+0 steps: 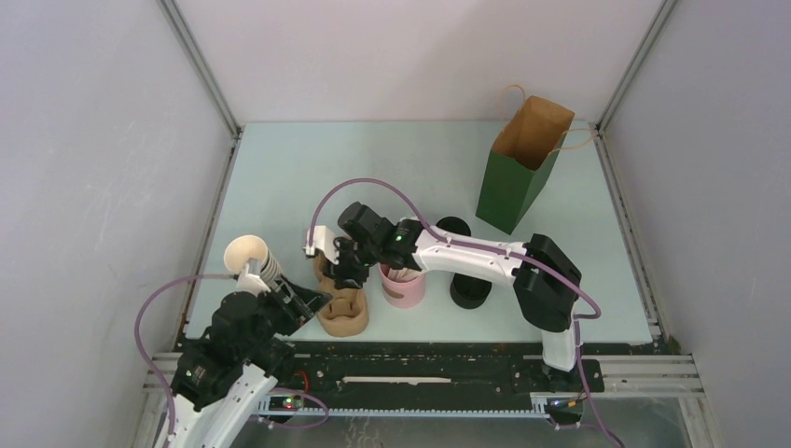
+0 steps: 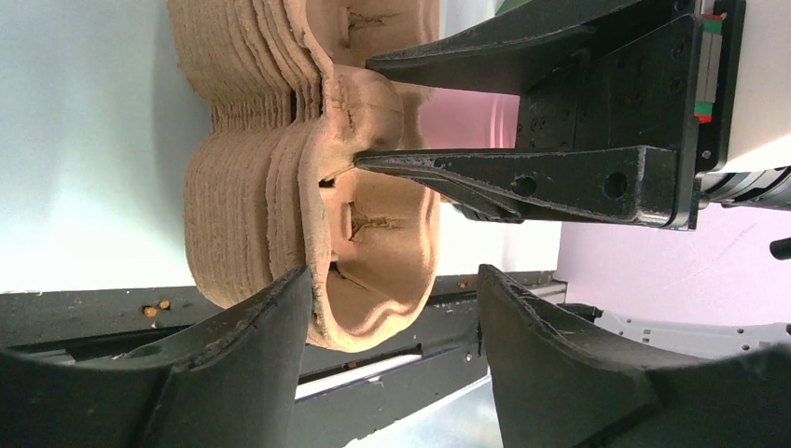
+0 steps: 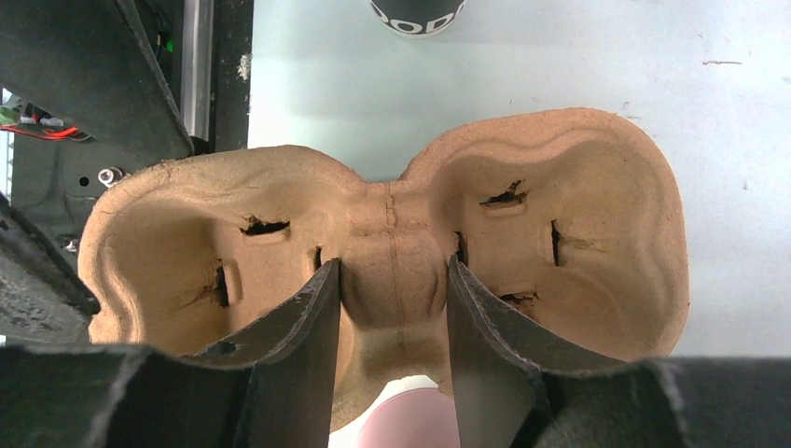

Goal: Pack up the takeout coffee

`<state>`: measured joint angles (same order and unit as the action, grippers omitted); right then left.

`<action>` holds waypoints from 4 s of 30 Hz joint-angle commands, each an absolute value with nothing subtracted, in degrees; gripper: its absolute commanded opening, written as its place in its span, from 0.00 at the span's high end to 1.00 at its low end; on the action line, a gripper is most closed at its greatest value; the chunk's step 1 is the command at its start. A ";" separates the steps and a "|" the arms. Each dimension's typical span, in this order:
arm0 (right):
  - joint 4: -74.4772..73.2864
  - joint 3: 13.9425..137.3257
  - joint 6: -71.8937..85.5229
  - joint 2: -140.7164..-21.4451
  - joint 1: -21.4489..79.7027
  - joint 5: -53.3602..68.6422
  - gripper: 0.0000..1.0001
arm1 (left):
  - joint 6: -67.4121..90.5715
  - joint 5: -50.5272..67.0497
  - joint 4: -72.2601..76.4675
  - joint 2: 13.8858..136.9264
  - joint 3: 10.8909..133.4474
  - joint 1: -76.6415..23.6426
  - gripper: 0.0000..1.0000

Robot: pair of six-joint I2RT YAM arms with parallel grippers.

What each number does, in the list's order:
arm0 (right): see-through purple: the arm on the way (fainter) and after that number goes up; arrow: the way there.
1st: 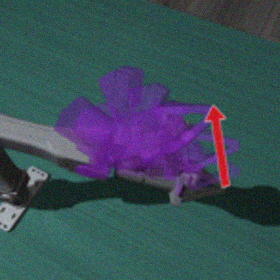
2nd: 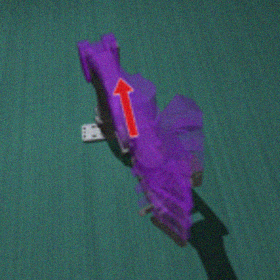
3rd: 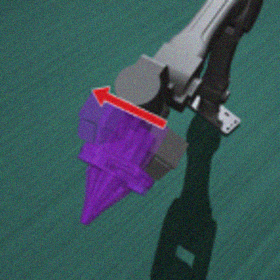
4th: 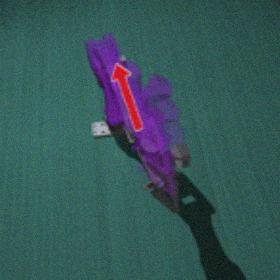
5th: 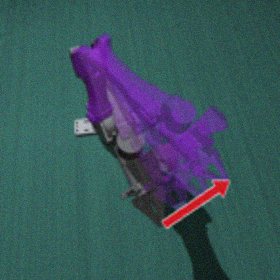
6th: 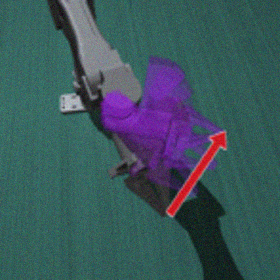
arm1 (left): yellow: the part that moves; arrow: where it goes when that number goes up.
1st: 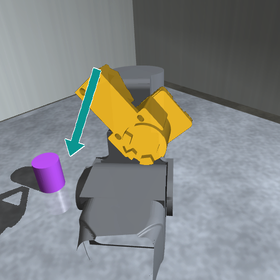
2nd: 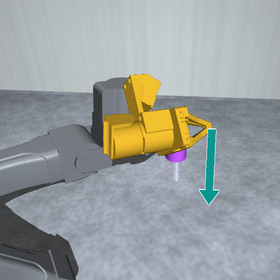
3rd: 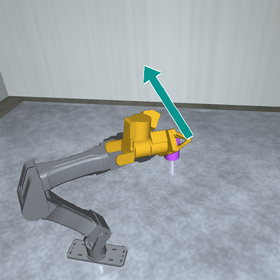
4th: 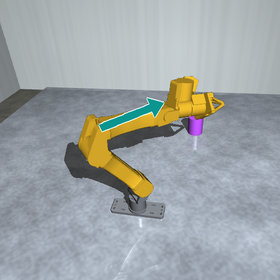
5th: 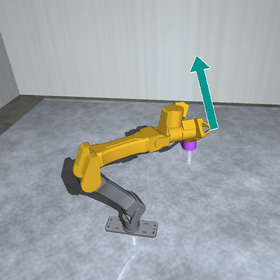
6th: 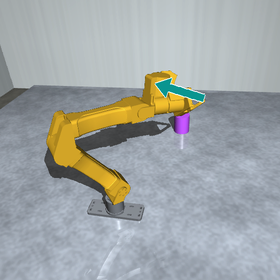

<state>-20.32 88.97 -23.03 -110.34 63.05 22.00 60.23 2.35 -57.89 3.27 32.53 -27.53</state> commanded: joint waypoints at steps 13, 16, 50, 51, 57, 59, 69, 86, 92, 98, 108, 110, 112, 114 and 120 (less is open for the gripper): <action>-19.28 88.80 -18.86 -109.35 64.55 24.21 0.63 | 68.29 6.81 -50.30 0.31 26.15 -27.69 0.41; -19.24 88.94 -18.84 -109.34 64.77 24.10 0.63 | 67.93 5.81 -51.24 0.39 26.15 -27.69 0.46; -23.96 91.55 -8.99 -89.52 69.08 -6.08 0.00 | 74.12 4.68 -51.49 -4.39 28.78 -27.69 1.00; -24.02 91.28 -7.19 -88.06 69.02 -7.13 0.00 | 74.10 4.00 -52.06 -4.39 29.69 -27.69 1.00; -27.18 90.17 -1.03 -82.63 68.16 -8.33 0.00 | 73.00 2.12 -54.40 -2.86 34.91 -27.69 1.00; -27.54 88.95 -0.32 -80.80 67.76 -8.62 0.00 | 73.20 2.17 -54.39 -2.45 36.01 -27.69 1.00; -31.24 85.29 3.50 -72.02 65.22 -7.14 0.00 | 71.21 1.26 -55.89 -0.35 43.60 -27.71 1.00; -39.64 91.32 -11.44 -62.81 64.57 -1.46 0.06 | 24.24 16.23 -49.48 37.51 80.16 -27.75 1.00; -41.15 94.20 -19.76 -63.98 67.18 -6.00 0.16 | 25.74 20.69 -41.86 45.50 83.26 -28.93 1.00; -39.56 92.68 -23.45 -63.43 66.50 -6.06 0.19 | 24.95 18.57 -39.36 50.59 85.40 -35.46 1.00; -34.17 86.99 -24.89 -59.82 64.81 -4.59 0.20 | 22.96 13.08 -38.75 56.58 89.31 -45.89 1.00; -33.20 86.23 -24.59 -58.59 64.69 -4.93 0.20 | 22.60 11.72 -38.84 57.35 89.75 -47.30 1.00; -32.73 85.96 -23.92 -57.20 64.75 -4.06 0.20 | 22.34 10.76 -38.85 58.13 90.03 -48.12 1.00; -31.54 85.35 -22.96 -55.33 64.69 -3.04 0.19 | 22.03 9.96 -39.02 58.88 90.45 -48.91 1.00; -32.39 84.60 -22.20 -52.29 64.78 -4.15 0.14 | 21.49 3.57 -39.96 59.84 91.42 -50.19 1.00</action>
